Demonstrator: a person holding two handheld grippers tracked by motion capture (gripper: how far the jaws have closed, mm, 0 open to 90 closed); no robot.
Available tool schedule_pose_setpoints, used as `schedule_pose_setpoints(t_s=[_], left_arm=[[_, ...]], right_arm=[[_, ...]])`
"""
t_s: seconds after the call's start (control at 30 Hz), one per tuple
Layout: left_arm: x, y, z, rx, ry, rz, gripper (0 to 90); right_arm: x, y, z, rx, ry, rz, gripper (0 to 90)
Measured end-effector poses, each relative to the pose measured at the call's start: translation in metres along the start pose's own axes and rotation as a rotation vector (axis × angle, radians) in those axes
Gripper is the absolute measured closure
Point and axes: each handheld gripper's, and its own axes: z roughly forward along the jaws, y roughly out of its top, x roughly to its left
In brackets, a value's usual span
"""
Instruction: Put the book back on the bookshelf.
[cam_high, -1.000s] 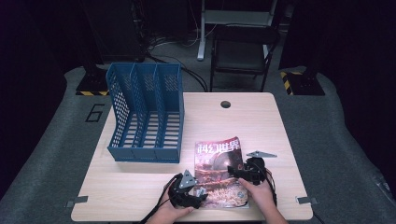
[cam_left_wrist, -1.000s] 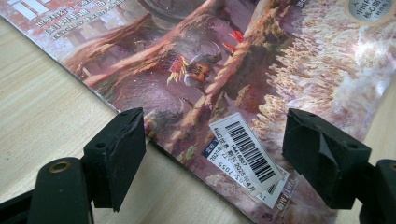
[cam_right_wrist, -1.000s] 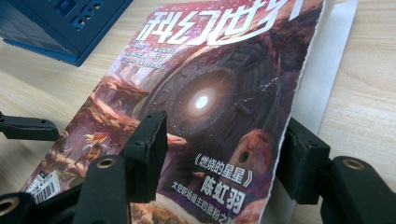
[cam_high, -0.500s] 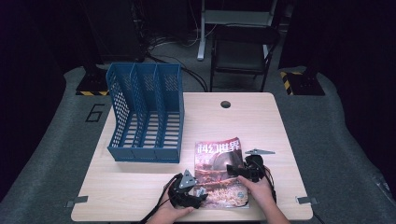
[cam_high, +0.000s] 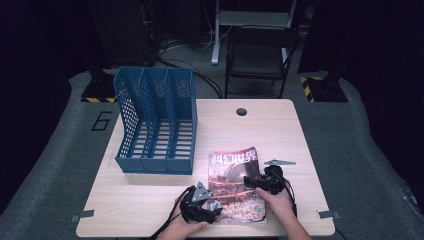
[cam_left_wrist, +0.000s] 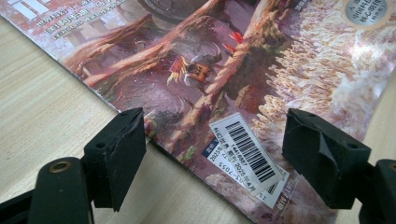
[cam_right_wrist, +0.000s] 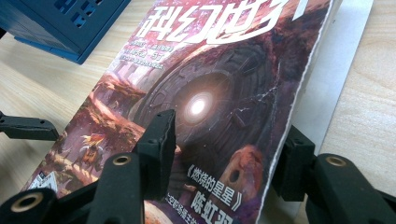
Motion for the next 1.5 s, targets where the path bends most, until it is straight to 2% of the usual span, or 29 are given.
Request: schedule_pose_setpoints(t_s=[0.1, 0.17, 0.3, 0.53, 0.57, 0.6, 0.73, 0.9, 0.93, 1.1, 1.27, 1.43, 1.47, 1.5], left_arm=[[0.000, 0.000, 0.000, 0.000, 0.000, 0.000, 21.6], [0.000, 0.000, 0.000, 0.000, 0.000, 0.000, 21.6], [0.000, 0.000, 0.000, 0.000, 0.000, 0.000, 21.6], [0.000, 0.000, 0.000, -0.001, 0.001, 0.000, 21.6], [0.000, 0.000, 0.000, 0.000, 0.000, 0.000, 21.6], [0.000, 0.000, 0.000, 0.000, 0.000, 0.000, 21.6], [0.000, 0.000, 0.000, 0.001, -0.001, 0.000, 21.6], [0.000, 0.000, 0.000, -0.001, 0.001, 0.000, 21.6], [0.000, 0.000, 0.000, 0.001, -0.001, 0.000, 21.6], [0.000, 0.000, 0.000, -0.001, 0.002, -0.001, 21.6], [0.000, 0.000, 0.000, -0.001, 0.003, -0.005, 21.6], [0.000, 0.000, -0.001, 0.000, -0.010, -0.017, 21.8], [0.000, 0.000, -0.001, 0.004, -0.015, -0.017, 21.8], [0.000, 0.000, -0.001, 0.004, -0.015, -0.017, 21.8]], right_arm=[[0.000, 0.000, 0.000, 0.002, -0.003, 0.004, 47.3], [0.000, 0.000, 0.000, 0.003, 0.007, 0.003, 44.0], [-0.002, 0.000, 0.000, 0.000, 0.026, 0.015, 44.0], [0.001, 0.000, 0.000, 0.007, 0.008, 0.003, 45.5], [0.000, 0.000, 0.000, 0.004, 0.005, -0.024, 46.9], [0.000, 0.000, 0.000, 0.006, 0.003, -0.031, 48.5], [-0.004, 0.000, -0.001, 0.011, 0.019, -0.001, 56.7], [-0.005, -0.001, -0.001, 0.020, 0.032, -0.001, 63.0], [-0.004, -0.001, -0.002, 0.028, 0.034, 0.022, 64.6], [-0.009, -0.001, -0.002, 0.038, 0.064, 0.052, 71.2], [-0.009, -0.002, -0.002, 0.047, 0.069, 0.044, 75.5], [-0.007, -0.002, -0.005, 0.058, 0.089, 0.074, 82.1], [-0.007, -0.002, -0.006, 0.046, 0.088, 0.048, 83.7], [-0.007, -0.002, -0.006, 0.041, 0.094, 0.047, 84.7]])
